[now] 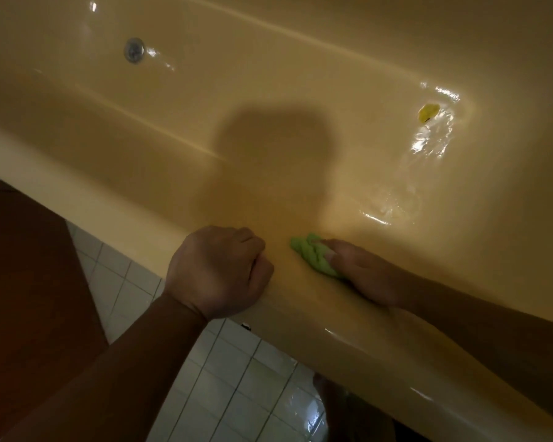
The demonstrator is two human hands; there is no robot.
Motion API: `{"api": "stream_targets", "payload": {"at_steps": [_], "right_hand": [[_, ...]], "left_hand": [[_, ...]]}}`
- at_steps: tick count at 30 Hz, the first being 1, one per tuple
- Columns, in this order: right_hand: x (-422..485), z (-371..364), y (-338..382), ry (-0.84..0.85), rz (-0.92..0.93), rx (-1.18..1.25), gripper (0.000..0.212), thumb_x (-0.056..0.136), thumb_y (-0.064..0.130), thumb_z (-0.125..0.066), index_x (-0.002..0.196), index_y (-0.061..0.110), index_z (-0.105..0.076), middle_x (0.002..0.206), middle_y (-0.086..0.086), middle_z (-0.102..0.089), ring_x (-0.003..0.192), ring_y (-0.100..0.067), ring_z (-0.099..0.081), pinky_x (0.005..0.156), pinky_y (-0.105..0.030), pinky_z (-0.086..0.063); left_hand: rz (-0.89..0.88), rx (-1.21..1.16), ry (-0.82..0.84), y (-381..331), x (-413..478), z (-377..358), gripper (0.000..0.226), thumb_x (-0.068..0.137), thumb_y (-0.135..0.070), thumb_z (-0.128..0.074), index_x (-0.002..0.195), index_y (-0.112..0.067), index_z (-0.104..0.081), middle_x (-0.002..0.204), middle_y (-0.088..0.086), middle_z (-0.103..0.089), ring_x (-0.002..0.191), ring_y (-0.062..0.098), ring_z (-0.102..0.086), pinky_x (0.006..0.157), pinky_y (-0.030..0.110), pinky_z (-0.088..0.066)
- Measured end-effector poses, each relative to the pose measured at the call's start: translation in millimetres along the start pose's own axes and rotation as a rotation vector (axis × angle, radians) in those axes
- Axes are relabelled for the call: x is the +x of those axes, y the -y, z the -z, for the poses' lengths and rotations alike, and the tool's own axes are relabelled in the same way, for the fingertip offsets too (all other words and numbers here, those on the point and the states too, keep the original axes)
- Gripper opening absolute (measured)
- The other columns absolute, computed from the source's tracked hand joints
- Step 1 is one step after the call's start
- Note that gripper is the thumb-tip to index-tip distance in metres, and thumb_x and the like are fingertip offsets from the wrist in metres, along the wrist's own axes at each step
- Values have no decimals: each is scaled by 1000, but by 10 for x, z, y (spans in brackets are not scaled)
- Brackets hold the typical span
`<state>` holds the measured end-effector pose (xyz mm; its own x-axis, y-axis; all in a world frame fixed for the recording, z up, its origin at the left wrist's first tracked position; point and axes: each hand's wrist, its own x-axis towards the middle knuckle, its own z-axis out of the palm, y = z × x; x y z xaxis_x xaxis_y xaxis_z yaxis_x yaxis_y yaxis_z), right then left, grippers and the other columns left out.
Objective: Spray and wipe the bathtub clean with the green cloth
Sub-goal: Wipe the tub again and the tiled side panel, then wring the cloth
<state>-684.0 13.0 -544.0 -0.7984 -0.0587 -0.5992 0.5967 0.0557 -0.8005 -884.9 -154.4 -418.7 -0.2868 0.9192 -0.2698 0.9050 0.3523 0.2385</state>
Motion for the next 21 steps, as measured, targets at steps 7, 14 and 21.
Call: {"api": "stream_targets", "payload": {"at_steps": [7, 14, 21], "right_hand": [[710, 189, -1081, -90, -516, -321, 65, 107, 63, -17, 165, 33, -17, 172, -12, -14, 159, -31, -14, 128, -46, -12], [31, -17, 182, -107, -63, -44, 51, 106, 55, -37, 152, 37, -48, 155, 18, -47, 141, 1, -42, 123, -25, -26], [-478, -92, 886, 15, 204, -57, 47, 105, 52, -32, 152, 46, -37, 146, 24, -49, 134, 11, -38, 107, -4, -24]], "left_hand": [[-43, 14, -33, 40, -5, 12, 45, 102, -34, -38, 74, -15, -68, 72, 2, -64, 57, 30, -55, 54, 40, -47], [8, 58, -102, 57, -1, 18, 41, 100, -31, -43, 70, -15, -66, 69, 3, -63, 55, 31, -55, 51, 38, -44], [56, 37, -188, 70, 16, 46, 38, 101, -27, -43, 71, -14, -63, 68, 7, -59, 55, 34, -52, 48, 39, -38]]}}
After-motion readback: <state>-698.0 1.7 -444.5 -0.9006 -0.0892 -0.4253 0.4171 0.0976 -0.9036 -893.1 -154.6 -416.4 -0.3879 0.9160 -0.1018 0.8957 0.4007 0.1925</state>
